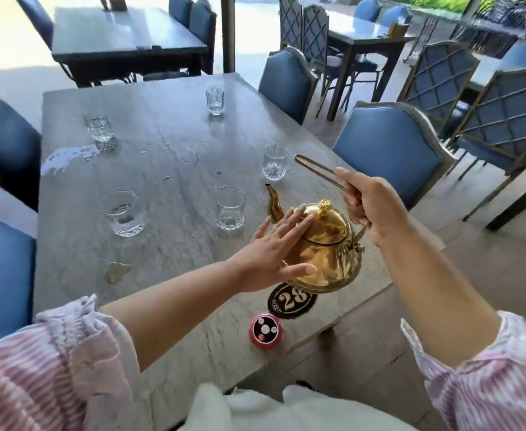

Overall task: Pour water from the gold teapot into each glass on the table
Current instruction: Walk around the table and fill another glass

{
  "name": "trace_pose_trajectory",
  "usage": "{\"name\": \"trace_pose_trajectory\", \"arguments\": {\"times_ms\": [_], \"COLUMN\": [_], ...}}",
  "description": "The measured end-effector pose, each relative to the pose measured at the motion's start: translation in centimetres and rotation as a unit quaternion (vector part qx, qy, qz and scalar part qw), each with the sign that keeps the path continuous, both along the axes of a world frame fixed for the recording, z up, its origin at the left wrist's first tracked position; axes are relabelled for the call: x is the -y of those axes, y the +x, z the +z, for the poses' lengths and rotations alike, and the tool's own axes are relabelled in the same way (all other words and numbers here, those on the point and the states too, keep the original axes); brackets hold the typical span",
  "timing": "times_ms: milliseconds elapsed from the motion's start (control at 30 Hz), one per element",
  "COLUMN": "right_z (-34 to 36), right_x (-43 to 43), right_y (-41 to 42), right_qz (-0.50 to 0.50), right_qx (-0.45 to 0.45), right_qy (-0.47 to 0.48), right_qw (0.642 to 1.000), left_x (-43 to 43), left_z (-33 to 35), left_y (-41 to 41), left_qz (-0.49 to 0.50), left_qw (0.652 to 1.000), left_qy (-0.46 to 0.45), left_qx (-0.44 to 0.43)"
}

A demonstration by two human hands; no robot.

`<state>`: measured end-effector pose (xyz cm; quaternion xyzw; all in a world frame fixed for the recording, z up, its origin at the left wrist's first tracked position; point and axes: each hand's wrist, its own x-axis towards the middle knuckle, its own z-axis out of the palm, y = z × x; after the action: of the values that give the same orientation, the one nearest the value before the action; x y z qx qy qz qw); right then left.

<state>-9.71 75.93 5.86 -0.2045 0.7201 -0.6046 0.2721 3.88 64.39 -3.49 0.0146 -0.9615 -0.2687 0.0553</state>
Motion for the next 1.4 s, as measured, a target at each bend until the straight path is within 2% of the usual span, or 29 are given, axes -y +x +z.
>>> {"name": "trace_pose_trajectory", "arguments": {"times_ms": [233, 433, 800, 1067, 1200, 1400], "right_z": [0.2, -0.1, -0.2, 0.7, 1.4, 2.2], "right_x": [4.2, 8.1, 13.6, 15.5, 15.9, 16.0], "right_y": [-6.2, -7.7, -7.1, -6.0, -5.2, -4.4], "right_qz": [0.15, 0.244, 0.326, 0.346, 0.364, 0.374], "right_qx": [-0.02, -0.119, -0.208, -0.261, -0.304, -0.31], "right_qy": [0.048, 0.107, 0.207, 0.242, 0.266, 0.291], "right_qw": [0.987, 0.956, 0.899, 0.868, 0.84, 0.824], "left_x": [-1.0, -0.6, 1.7, 2.7, 2.8, 2.8], "left_z": [-0.6, -0.2, -0.7, -0.6, -0.6, -1.0], "left_y": [-4.0, -5.2, -5.0, -5.0, -5.0, -5.0], "left_qz": [0.131, 0.171, 0.2, 0.196, 0.195, 0.193], "left_qw": [0.991, 0.982, 0.97, 0.97, 0.97, 0.971], "left_qy": [0.026, 0.036, 0.065, 0.104, 0.115, 0.127], "left_qx": [0.016, 0.075, 0.122, 0.1, 0.087, 0.064]}}
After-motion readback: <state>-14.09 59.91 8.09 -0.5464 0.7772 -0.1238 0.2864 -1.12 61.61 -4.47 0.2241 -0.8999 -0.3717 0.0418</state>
